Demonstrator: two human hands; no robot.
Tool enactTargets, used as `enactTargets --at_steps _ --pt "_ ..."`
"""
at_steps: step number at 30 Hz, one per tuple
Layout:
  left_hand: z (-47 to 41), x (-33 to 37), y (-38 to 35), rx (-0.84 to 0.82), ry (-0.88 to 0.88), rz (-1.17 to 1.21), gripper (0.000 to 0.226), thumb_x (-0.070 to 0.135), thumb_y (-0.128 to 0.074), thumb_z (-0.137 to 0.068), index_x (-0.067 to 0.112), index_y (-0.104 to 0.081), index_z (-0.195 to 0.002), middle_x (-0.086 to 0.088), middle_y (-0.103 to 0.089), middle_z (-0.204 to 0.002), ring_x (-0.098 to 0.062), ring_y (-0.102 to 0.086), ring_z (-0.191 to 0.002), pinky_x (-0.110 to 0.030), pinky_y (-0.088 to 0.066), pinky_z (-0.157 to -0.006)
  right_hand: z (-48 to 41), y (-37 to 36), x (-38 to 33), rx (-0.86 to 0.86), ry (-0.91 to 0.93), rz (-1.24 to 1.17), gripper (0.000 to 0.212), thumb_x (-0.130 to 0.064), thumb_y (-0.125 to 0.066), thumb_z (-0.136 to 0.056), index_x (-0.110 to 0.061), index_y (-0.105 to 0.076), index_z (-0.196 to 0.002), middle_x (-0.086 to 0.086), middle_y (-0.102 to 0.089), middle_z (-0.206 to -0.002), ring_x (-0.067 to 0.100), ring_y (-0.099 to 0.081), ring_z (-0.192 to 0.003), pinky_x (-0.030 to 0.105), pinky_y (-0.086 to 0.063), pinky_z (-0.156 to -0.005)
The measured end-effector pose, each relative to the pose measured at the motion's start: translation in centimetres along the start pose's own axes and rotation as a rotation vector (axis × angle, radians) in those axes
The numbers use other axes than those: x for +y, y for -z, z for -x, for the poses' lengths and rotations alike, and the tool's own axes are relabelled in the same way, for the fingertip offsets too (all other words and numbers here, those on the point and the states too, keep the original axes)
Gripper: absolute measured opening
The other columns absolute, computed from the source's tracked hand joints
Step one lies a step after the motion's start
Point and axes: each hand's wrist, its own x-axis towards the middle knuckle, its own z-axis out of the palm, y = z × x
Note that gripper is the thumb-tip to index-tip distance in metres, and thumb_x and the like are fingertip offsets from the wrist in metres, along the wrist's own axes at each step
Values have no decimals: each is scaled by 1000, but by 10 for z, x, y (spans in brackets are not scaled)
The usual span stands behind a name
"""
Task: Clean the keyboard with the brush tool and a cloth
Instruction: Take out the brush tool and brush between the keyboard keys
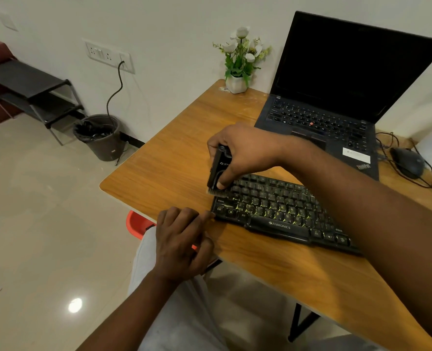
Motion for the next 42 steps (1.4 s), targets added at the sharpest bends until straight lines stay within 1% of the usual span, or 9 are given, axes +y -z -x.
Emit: enactTargets --at_steps 4,9,11,16,21,26,32,36,42 --pt "0 0 1 -13 8 7 33 27 -56 -88 15 -68 -116 -9 -65 -88 -24 -53 -83 -45 -38 -73 12 -5 -2 -25 -12 31 39 -25 -98 -71 -16 -69 -95 -1 -76 -91 14 -73 -81 43 -60 -70" --pt "1 -1 0 -18 7 -12 35 25 -58 -86 8 -75 -111 -10 -66 -89 -29 -55 -82 -46 -39 -74 36 7 10 -113 -92 170 38 -27 -98 -71 -18 -65 -90 -3 -71 -87 15 -68 -78 36 -53 -60" --pt "1 -1 0 -22 7 -14 35 25 -58 -85 9 -73 -113 -10 -66 -89 -29 -55 -82 -46 -38 -74 42 11 12 -128 -108 192 38 -28 -98 -71 -17 -66 -90 -3 -71 -85 15 -67 -77 33 -50 -60" --pt "0 0 0 -16 4 4 34 24 -58 -85 13 -69 -116 -10 -66 -88 -27 -54 -82 -45 -38 -73 35 0 3 -15 -89 110 39 -29 -97 -72 -17 -67 -93 -1 -74 -90 17 -71 -82 46 -61 -69" --pt "0 0 1 -30 9 -3 34 23 -57 -85 10 -73 -113 -10 -65 -87 -27 -53 -81 -45 -37 -72 21 -16 -13 139 -21 40 40 -28 -94 -75 -16 -66 -100 0 -73 -98 17 -69 -87 46 -59 -73" --pt "-1 1 3 -52 17 -23 36 23 -58 -85 4 -79 -107 -9 -66 -87 -29 -55 -80 -45 -37 -73 35 -8 -4 40 -73 143 40 -31 -96 -73 -20 -62 -92 -5 -68 -92 15 -65 -83 43 -58 -69" --pt "0 0 3 -50 18 -28 37 24 -58 -84 4 -78 -108 -10 -66 -89 -29 -55 -82 -45 -38 -73 60 3 9 -53 -144 217 41 -33 -97 -71 -19 -65 -91 -4 -68 -89 18 -67 -83 44 -58 -68" --pt "0 1 2 -46 20 -24 37 24 -58 -84 4 -78 -107 -10 -66 -88 -29 -55 -81 -46 -38 -72 53 0 3 -23 -125 191 40 -32 -97 -72 -18 -65 -91 -3 -69 -90 17 -67 -82 49 -60 -70" --pt "-1 2 2 -63 25 -30 38 25 -57 -84 2 -80 -105 -10 -66 -87 -30 -55 -77 -46 -37 -71 22 -19 -16 119 -13 88 41 -32 -95 -73 -17 -65 -96 -2 -71 -94 16 -66 -85 49 -58 -73"
